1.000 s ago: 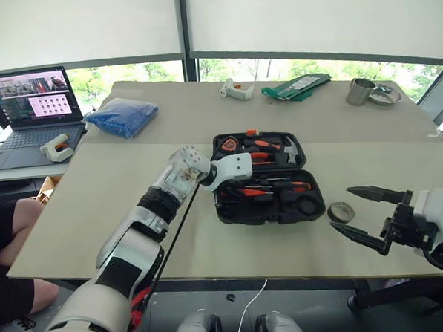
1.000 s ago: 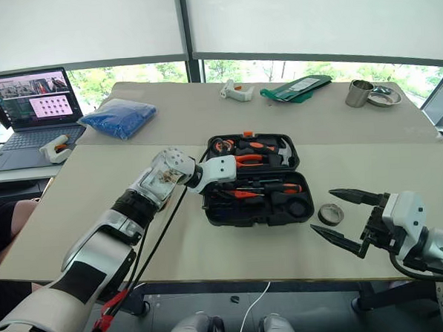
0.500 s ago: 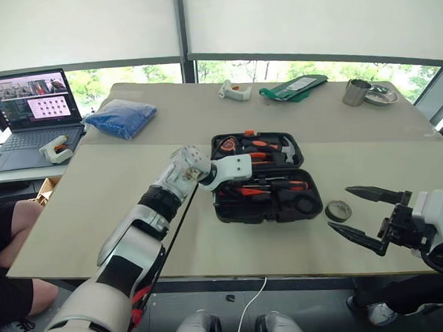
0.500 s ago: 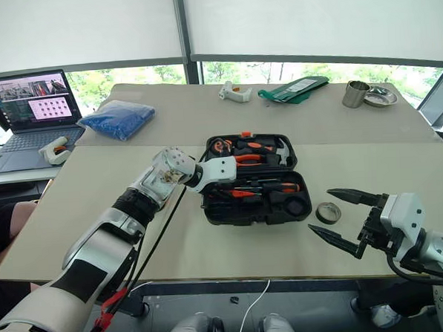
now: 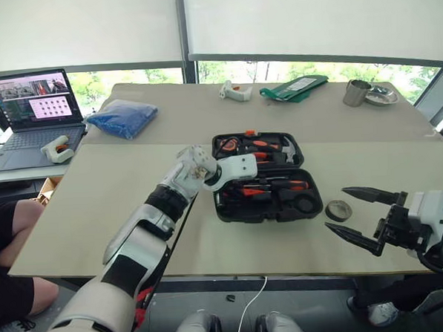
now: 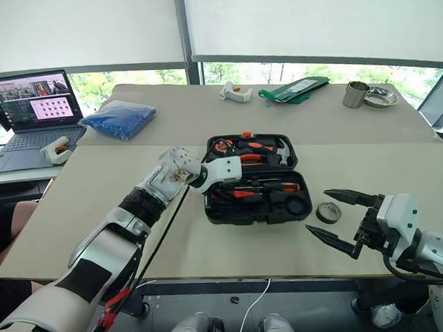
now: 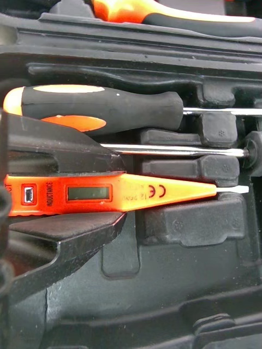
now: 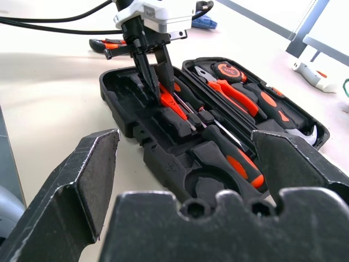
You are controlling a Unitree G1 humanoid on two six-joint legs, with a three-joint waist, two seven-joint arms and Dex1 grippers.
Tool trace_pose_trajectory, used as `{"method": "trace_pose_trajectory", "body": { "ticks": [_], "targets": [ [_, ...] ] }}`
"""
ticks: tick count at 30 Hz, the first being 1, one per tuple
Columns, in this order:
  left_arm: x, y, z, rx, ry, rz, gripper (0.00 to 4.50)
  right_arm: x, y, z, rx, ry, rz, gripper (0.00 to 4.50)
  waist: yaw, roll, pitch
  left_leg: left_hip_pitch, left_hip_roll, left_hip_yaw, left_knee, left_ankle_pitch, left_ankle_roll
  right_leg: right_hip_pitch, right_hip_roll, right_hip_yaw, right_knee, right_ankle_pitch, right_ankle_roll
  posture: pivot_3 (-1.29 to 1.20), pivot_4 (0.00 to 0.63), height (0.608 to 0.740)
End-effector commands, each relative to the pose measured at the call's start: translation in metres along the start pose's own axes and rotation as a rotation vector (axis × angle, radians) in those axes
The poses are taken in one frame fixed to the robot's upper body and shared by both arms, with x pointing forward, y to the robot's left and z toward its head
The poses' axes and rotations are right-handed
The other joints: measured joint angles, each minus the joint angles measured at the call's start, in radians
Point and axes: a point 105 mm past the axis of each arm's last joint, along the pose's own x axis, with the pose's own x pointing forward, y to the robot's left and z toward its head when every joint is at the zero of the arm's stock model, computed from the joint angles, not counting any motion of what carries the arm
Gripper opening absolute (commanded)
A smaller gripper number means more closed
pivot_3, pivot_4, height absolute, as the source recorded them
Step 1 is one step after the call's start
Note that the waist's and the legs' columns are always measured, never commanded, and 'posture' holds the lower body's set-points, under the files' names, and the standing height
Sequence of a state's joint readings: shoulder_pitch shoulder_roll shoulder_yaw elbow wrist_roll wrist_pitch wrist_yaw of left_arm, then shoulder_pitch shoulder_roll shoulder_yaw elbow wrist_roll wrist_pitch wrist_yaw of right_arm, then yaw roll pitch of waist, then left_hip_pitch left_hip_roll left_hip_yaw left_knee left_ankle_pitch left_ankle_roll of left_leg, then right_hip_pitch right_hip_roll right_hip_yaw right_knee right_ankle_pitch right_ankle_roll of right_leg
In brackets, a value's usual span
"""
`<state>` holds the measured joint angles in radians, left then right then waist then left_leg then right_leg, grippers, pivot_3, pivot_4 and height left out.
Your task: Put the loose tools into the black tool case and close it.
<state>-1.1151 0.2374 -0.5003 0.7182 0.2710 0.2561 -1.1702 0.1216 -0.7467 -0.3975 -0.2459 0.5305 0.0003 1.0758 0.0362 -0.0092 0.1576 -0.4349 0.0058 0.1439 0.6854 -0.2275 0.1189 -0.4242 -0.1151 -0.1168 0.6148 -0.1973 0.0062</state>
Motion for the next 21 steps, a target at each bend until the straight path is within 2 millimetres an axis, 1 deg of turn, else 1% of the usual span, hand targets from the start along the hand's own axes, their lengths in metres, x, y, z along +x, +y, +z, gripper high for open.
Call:
{"method": "trace_pose_trajectory", "body": {
  "ticks": [1,3,5,6,7,9,12,15,16,18,20,21],
  "targets": [
    [0.003,-0.008,-0.007,0.021,0.008,-0.025,0.46,0.002,-0.001,0.009,-0.042,-0.029,-0.001,4.50,-0.001,0.000,0.000,0.000,0.000,0.000,0.000,0.001,-0.001,0.000,0.000,0.000,0.000,0.000,-0.001,0.00,0.150,0.740],
    [0.001,-0.006,-0.001,0.008,-0.047,-0.008,1.47,0.003,-0.001,0.009,-0.040,-0.029,0.001,4.50,-0.001,0.000,0.000,0.000,0.000,0.000,0.000,0.003,-0.004,0.000,0.000,0.000,0.000,0.000,-0.001,0.00,0.150,0.740],
    [-0.003,-0.002,0.012,-0.014,-0.141,0.020,2.10,0.003,-0.001,0.009,-0.039,-0.030,0.002,4.50,-0.001,0.000,0.000,0.000,0.000,0.000,0.000,0.003,-0.004,0.000,0.000,0.000,0.000,0.000,-0.001,0.00,0.150,0.740],
    [-0.005,0.000,0.018,-0.029,-0.186,0.028,2.55,0.004,-0.001,0.009,-0.038,-0.030,0.002,4.50,-0.001,0.000,0.000,0.000,0.000,0.000,0.000,0.003,-0.004,0.000,0.000,0.000,0.000,0.000,-0.001,0.00,0.150,0.740],
    [-0.009,0.003,0.025,-0.021,-0.235,0.041,2.87,0.004,-0.001,0.009,-0.037,-0.030,0.003,4.50,-0.001,0.000,0.000,0.000,0.000,0.000,0.000,0.003,-0.004,0.000,0.000,0.000,0.000,0.000,0.000,0.00,0.150,0.740],
    [-0.017,0.008,0.034,-0.010,-0.299,0.070,2.87,0.003,-0.001,0.009,-0.035,-0.029,0.005,4.50,0.001,0.000,0.000,-0.002,0.000,0.000,0.000,0.003,-0.004,-0.001,0.000,0.000,0.000,0.000,0.000,0.00,0.150,0.740],
    [-0.026,0.010,0.044,0.015,-0.359,0.066,2.87,0.003,-0.001,0.009,-0.029,-0.026,0.007,4.50,0.001,0.000,0.000,-0.002,0.000,0.000,0.000,0.003,-0.005,-0.001,0.000,0.000,0.000,0.001,-0.001,0.00,0.150,0.740],
    [-0.033,0.012,0.050,0.023,-0.417,0.081,2.87,0.004,0.000,0.008,-0.025,-0.027,0.009,4.50,0.002,0.000,0.000,-0.002,0.000,0.000,0.000,0.003,-0.005,-0.001,0.000,0.000,-0.001,0.001,-0.001,0.00,0.150,0.740],
    [-0.034,0.015,0.049,0.021,-0.442,0.111,2.63,0.005,0.000,0.009,-0.024,-0.028,0.009,4.50,0.001,0.000,0.000,-0.002,0.000,0.000,0.000,0.003,-0.005,-0.001,0.000,0.000,-0.001,0.001,-0.001,0.00,0.150,0.740],
    [-0.036,0.014,0.046,-0.028,-0.531,0.111,2.13,0.006,0.001,0.009,-0.023,-0.031,0.009,4.50,0.001,0.000,0.000,-0.002,0.000,0.000,0.000,0.003,-0.005,-0.001,0.000,0.000,-0.001,0.001,-0.002,0.00,0.150,0.740],
    [-0.037,0.018,0.044,-0.136,-0.629,0.119,1.36,0.006,0.001,0.009,-0.022,-0.034,0.008,4.50,0.000,0.000,0.000,-0.002,0.000,0.000,0.000,0.003,-0.005,-0.001,0.000,0.000,-0.001,0.002,-0.002,0.00,0.150,0.740],
    [-0.033,0.015,0.035,-0.141,-0.612,0.115,0.94,0.006,0.001,0.009,-0.023,-0.033,0.008,4.50,0.000,0.000,0.000,-0.002,0.000,0.000,0.000,0.004,-0.004,-0.001,0.000,-0.001,0.000,0.002,-0.002,0.00,0.150,0.740]
  ]
}}
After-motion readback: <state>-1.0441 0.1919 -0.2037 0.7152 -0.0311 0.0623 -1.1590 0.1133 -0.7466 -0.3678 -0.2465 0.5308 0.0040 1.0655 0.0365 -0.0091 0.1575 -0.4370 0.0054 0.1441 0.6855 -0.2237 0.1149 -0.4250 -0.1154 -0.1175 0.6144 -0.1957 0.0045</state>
